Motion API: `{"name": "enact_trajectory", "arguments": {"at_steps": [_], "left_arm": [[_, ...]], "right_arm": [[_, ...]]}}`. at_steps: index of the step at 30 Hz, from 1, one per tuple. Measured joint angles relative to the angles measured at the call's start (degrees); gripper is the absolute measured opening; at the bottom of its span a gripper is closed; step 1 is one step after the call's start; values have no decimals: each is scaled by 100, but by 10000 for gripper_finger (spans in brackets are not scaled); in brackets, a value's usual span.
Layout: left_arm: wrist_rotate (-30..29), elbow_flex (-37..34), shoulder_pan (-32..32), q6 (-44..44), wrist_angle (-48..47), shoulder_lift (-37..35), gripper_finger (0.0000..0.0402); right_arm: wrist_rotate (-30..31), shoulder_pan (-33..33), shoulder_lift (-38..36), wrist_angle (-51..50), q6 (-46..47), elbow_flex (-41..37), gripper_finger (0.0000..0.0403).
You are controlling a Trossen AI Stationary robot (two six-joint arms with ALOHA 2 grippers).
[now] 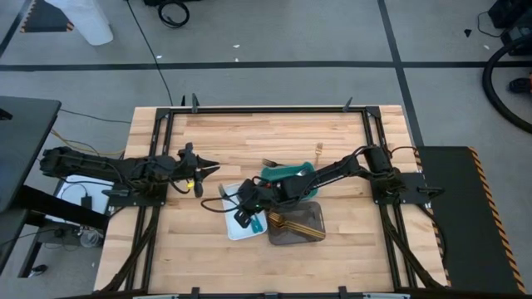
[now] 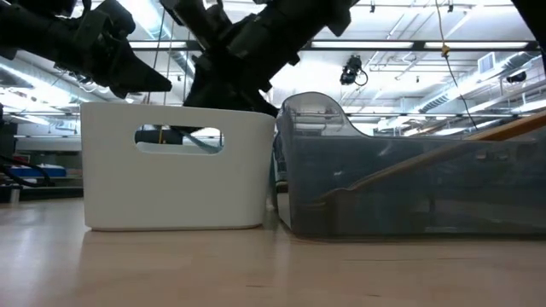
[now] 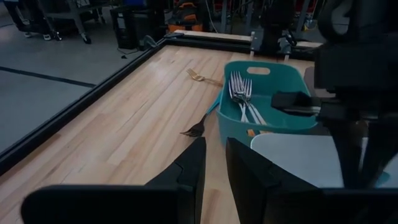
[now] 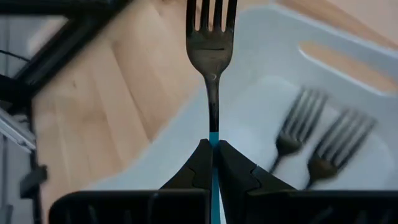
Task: Sort silverware by color (type)
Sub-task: Put the blue fork into the white bin, then put the gold fork into the black bin
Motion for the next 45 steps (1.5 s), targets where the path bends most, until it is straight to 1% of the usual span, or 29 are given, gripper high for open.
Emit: {"name": "enact_trajectory", "arguments": {"at_steps": [2,5,10,22,25,28,35,37,40,45], "left_arm": [[1,0,0,0,-4,0,71],[0,0,0,-3,-17,-2,71],[1,0,0,-28,-39,0,71],[1,0,0,-39,-37,0,71],[1,0,0,-42,-37,-2,71],[1,0,0,-42,-35,0,71],[-1,0,0,-42,-33,-1,71],[1,0,0,-34,-31,-2,71],[1,-2,0,-19,-31,-2,71],[1,-2,0,-112,-20,-2,71]], "right_arm": [[0,2,0,-245,14,-2,16],[-12,-3,-2,-334,120,-2,16],[-307,-38,15,-424,239,-2,16],[-310,-90,15,-475,284,-2,17],[-326,-94,15,-586,324,-2,28],[-339,-105,15,-718,316,-2,47],[-452,-169,15,-732,263,0,84],[-553,-204,12,-701,175,0,88],[-879,-287,-92,-645,1,-2,90],[-906,-351,-323,-603,-199,7,89]]}}
